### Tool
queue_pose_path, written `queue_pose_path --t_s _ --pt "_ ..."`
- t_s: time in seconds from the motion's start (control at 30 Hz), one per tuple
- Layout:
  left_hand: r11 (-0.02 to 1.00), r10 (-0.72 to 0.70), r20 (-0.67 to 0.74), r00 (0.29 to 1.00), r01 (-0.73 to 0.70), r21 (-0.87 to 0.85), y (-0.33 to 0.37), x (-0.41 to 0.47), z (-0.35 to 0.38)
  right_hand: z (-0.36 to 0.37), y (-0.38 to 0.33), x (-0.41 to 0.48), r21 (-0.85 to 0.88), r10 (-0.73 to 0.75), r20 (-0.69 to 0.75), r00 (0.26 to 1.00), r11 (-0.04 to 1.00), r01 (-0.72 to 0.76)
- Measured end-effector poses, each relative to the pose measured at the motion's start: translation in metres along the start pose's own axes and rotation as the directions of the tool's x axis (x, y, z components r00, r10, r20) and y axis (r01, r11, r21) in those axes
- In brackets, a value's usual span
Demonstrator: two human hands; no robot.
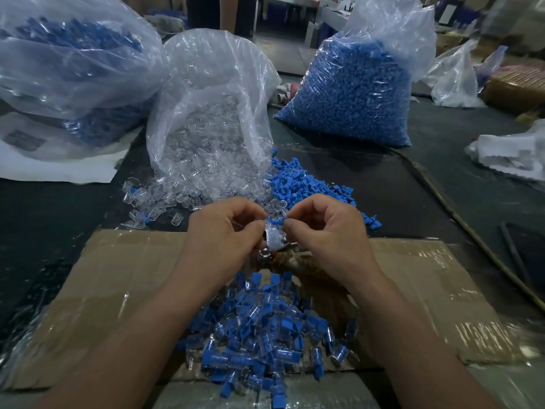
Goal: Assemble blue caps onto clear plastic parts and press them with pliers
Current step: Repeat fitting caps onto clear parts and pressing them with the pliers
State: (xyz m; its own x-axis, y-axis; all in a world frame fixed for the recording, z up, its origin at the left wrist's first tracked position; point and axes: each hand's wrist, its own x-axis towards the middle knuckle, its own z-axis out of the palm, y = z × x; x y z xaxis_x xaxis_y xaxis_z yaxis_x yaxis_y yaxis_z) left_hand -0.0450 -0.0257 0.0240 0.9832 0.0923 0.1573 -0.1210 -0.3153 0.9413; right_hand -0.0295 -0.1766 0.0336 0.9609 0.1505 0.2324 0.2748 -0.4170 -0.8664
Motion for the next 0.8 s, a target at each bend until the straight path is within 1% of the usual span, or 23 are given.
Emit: queue_pose_path --t_s 0.13,0.2,0.3,0.5,0.7,0.8 --pt "1.000 -0.011 -0.009 1.000 0.011 0.008 0.0001 -0.0004 0.0004 0.0003 -0.0016 -0.0007 0.022 -0.039 -0.016 0.999 0.999 0.040" --pt "0.999 -0.015 0.003 1.000 0.015 -0.033 0.0017 -0.0014 0.0011 0.0016 -0.0025 -0.0014 0.018 -0.055 -0.010 0.998 0.998 0.055" --pt "0.996 -0.006 0.027 1.000 0.008 -0.091 0.0045 -0.0029 0.0018 0.0034 -0.0020 -0.0028 -0.016 -0.077 -0.033 0.997 0.997 0.076" --pt "0.993 0.009 0.059 0.998 -0.002 -0.117 0.0054 -0.0038 0.0035 0.0048 0.0007 -0.0024 -0.060 -0.116 -0.059 0.991 0.992 0.113" --pt "0.985 -0.006 0.066 0.998 0.017 -0.172 0.0047 -0.0029 0.0030 0.0062 0.0009 -0.0029 0.018 -0.114 0.021 0.993 0.993 0.113" --pt "0.969 -0.032 0.086 0.996 0.052 -0.243 0.0055 -0.0015 0.0005 0.0045 -0.0013 -0.0023 0.038 -0.155 0.035 0.987 0.987 0.154"
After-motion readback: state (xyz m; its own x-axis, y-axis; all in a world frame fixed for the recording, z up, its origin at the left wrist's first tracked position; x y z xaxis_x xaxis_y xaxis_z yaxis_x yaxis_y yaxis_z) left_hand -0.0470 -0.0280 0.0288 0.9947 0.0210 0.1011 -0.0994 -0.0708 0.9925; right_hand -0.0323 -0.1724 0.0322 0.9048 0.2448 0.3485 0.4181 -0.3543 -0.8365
